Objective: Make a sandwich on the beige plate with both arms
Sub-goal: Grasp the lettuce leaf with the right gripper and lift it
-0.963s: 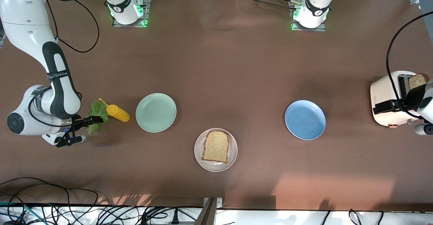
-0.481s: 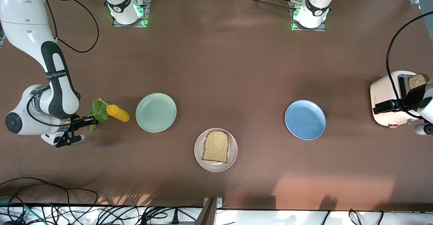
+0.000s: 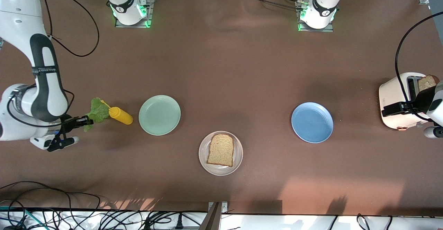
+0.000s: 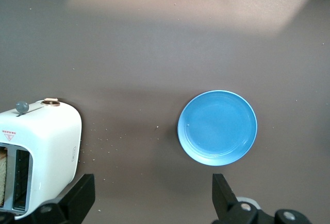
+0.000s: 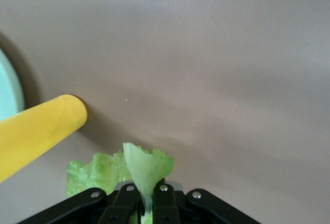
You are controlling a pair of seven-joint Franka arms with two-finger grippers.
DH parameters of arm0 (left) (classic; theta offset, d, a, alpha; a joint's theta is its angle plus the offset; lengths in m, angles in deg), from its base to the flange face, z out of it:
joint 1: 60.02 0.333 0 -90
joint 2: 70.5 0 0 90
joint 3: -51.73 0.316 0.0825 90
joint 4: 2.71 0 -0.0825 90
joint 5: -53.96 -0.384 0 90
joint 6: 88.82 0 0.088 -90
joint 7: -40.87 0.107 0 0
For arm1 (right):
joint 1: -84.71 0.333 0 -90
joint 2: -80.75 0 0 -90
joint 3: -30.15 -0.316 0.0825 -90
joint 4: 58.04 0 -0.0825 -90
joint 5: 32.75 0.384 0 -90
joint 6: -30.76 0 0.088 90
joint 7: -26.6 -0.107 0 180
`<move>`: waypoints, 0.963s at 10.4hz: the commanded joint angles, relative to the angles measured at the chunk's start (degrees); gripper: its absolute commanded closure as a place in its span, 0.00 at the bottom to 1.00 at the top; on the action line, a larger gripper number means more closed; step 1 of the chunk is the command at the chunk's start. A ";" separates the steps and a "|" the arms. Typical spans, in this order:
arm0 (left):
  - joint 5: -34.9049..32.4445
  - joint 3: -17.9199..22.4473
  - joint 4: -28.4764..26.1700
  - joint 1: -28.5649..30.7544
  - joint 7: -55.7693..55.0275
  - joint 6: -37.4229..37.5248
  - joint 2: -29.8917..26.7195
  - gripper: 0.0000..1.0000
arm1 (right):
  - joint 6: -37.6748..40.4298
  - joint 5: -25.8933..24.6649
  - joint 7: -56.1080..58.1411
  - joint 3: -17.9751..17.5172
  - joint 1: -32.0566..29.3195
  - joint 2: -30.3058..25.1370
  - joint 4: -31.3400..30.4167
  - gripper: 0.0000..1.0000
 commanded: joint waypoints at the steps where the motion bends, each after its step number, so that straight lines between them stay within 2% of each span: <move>1: -0.53 -0.13 -0.71 0.22 1.15 0.16 -0.75 0.00 | 6.19 0.13 1.57 -0.01 -0.31 0.09 5.71 1.00; 4: -0.53 -0.13 -0.71 0.22 1.24 0.16 -0.66 0.00 | 14.53 0.31 0.87 -0.01 -0.22 0.00 13.36 1.00; 6: -0.53 -0.13 -0.71 0.22 1.24 0.16 -0.66 0.00 | 18.24 0.39 -2.01 -0.28 0.30 -0.43 15.74 1.00; 10: -0.53 -0.13 -0.71 0.57 1.32 0.16 -0.66 0.00 | 17.99 1.01 -16.84 -0.63 5.82 -1.67 16.89 1.00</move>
